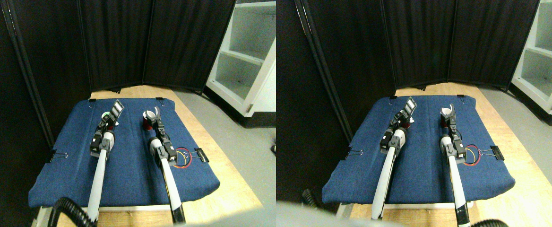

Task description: Pour (bimanual)

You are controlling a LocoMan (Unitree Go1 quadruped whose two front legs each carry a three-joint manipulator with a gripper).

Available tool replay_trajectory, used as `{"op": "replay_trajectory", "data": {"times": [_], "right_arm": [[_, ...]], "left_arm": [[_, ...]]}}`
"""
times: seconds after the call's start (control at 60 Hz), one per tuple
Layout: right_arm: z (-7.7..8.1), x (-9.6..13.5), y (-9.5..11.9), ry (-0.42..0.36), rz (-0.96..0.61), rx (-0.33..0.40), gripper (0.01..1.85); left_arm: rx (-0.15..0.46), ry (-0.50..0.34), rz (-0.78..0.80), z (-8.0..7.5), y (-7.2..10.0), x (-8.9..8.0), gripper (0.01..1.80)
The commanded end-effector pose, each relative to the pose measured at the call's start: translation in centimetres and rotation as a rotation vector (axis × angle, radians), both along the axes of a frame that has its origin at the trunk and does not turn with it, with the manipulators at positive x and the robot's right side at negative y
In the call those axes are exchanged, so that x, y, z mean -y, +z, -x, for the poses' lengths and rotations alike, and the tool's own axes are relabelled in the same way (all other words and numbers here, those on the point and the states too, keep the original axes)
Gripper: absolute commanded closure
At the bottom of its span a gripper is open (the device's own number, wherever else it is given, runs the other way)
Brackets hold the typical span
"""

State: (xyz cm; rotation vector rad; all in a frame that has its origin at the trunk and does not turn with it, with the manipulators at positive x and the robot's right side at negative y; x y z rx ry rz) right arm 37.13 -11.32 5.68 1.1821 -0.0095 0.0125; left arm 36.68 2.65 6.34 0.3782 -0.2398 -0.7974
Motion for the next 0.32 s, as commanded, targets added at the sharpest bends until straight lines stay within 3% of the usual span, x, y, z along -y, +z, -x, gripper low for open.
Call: {"op": "replay_trajectory", "data": {"times": [0.017,0.1,0.167,0.217,0.25,0.283,0.317], "right_arm": [[-0.08,-0.58,0.06,-0.005,-0.045,0.018,1.53],[0.04,-0.68,0.07,-0.015,-0.048,0.007,1.53],[0.07,-0.7,0.07,-0.023,-0.047,0.004,1.53],[0.04,-0.68,0.06,-0.016,-0.046,0.011,1.53],[0.05,-0.66,0.06,-0.016,-0.045,0.012,1.53],[0.06,-0.67,0.06,-0.017,-0.045,0.012,1.53],[0.06,-0.66,0.05,-0.016,-0.045,0.013,1.53]], "left_arm": [[0.038,0.045,-0.048,-0.57,-0.59,-0.95,0.01],[0.031,0.113,-0.076,-0.7,-0.76,-0.91,0.01],[0.054,0.106,-0.074,-0.8,-0.87,-0.88,0.01],[0.099,0.055,-0.045,-0.81,-0.97,-0.84,0.01],[0.11,-0.021,0.012,-0.77,-1.11,-0.93,0.16],[0.113,-0.041,0.026,-0.76,-1.13,-0.95,0.21],[0.133,-0.111,0.061,-0.8,-1.12,-0.96,0.42]]}}
